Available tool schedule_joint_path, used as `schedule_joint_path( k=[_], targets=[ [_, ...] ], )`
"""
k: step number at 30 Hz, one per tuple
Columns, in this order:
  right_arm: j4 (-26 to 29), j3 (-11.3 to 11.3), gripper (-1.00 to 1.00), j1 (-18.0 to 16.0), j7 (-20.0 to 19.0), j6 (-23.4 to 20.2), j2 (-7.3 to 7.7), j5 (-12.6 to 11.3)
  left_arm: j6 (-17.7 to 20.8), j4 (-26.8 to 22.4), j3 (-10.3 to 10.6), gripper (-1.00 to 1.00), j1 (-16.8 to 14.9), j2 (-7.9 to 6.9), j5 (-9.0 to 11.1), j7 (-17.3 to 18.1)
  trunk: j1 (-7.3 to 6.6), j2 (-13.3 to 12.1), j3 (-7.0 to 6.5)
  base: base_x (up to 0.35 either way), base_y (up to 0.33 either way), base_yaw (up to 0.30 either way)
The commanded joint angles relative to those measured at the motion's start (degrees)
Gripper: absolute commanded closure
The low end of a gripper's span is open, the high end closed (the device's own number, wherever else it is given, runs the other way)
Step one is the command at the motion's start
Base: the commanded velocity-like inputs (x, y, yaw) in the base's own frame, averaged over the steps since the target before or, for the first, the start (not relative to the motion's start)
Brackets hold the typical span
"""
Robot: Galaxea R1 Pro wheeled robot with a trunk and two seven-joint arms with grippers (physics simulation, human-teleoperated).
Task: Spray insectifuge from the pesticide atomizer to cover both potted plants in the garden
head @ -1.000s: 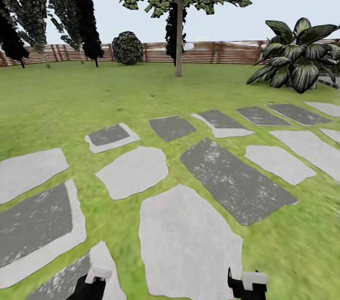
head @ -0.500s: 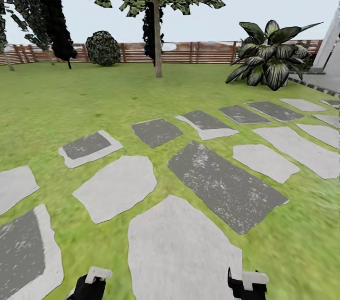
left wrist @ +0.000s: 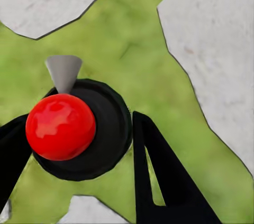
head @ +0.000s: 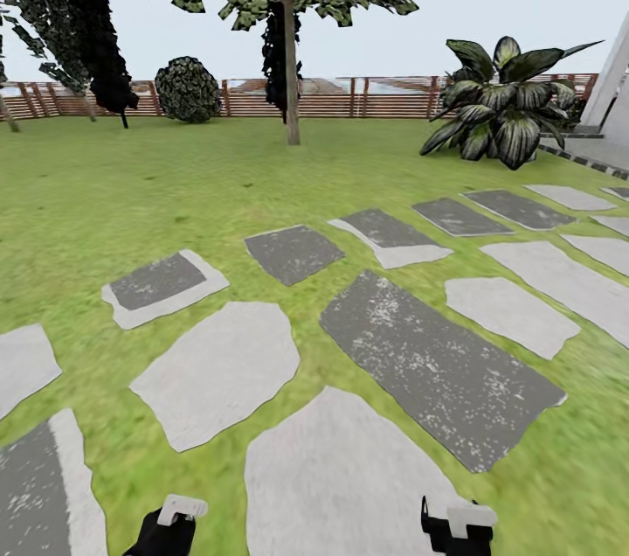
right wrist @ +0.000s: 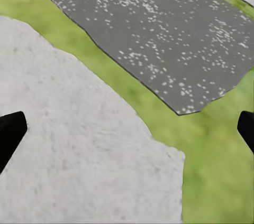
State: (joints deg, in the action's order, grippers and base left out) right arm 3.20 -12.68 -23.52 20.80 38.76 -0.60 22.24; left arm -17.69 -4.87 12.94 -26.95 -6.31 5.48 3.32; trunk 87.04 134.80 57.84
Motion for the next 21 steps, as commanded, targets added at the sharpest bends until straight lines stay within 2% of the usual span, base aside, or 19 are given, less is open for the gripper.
schedule_joint_path(
  k=[1, 6, 21],
  targets=[
    [0.0, -0.3, -1.00, 0.0, 0.4, 0.1, -0.02, 0.6, -0.1, 0.0, 0.3, 1.00, 0.0, -0.02, 0.6, 0.3, 0.02, 0.0, 0.05, 0.331, 0.172, 0.000],
    [0.0, -0.3, -1.00, 0.0, 0.4, 0.1, -0.02, 0.6, -0.1, 0.0, 0.3, 1.00, 0.0, -0.02, 0.6, 0.3, 0.02, 0.0, 0.05, 0.331, 0.171, 0.000],
    [0.0, -0.3, -1.00, 0.0, 0.4, 0.1, -0.02, 0.6, -0.1, 0.0, 0.3, 1.00, 0.0, -0.02, 0.6, 0.3, 0.02, 0.0, 0.05, 0.331, 0.164, -0.258]
  ],
)
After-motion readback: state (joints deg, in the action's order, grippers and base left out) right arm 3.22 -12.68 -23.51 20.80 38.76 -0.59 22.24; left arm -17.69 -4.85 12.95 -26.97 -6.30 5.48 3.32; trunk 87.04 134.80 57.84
